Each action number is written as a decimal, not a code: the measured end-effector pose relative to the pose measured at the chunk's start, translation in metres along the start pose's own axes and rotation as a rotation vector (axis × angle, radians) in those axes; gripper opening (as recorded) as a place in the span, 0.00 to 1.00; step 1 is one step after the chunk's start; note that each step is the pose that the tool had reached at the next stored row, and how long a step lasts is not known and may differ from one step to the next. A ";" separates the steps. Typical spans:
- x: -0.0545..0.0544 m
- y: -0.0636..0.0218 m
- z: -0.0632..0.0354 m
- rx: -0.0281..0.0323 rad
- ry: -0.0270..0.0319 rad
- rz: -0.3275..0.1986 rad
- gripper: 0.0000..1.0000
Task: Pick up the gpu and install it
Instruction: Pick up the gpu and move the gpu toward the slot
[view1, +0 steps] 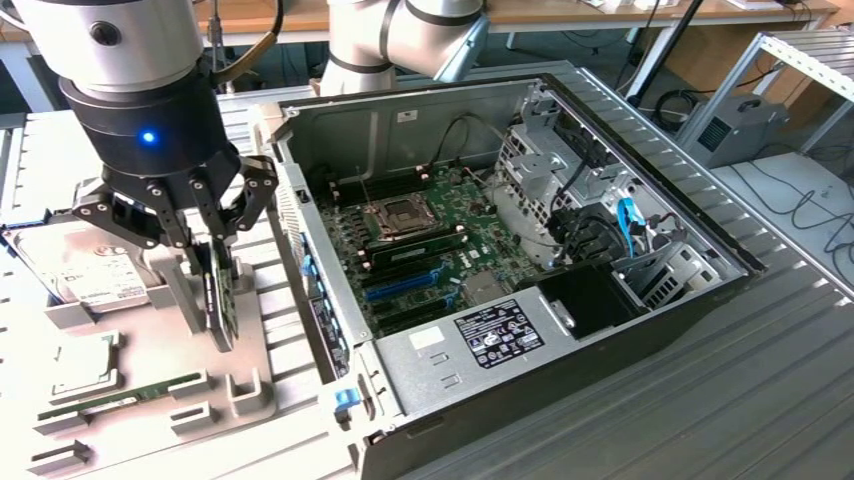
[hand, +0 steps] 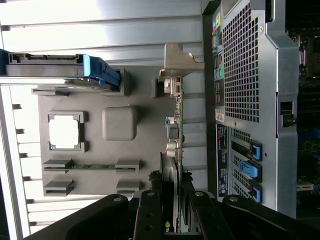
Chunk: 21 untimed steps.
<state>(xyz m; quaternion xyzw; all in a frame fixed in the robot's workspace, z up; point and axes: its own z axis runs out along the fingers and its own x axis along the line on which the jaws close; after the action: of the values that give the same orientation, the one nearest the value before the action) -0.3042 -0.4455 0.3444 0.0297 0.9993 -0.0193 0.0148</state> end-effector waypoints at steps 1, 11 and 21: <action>0.000 0.0000 -0.0002 0.0001 0.0001 0.000 0.26; 0.000 -0.0001 -0.0028 0.0001 0.0001 0.000 0.26; 0.000 -0.0002 -0.0060 0.0001 0.0001 0.000 0.26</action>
<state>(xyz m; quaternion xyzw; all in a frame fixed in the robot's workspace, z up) -0.3042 -0.4455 0.3504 0.0297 0.9993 -0.0194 0.0147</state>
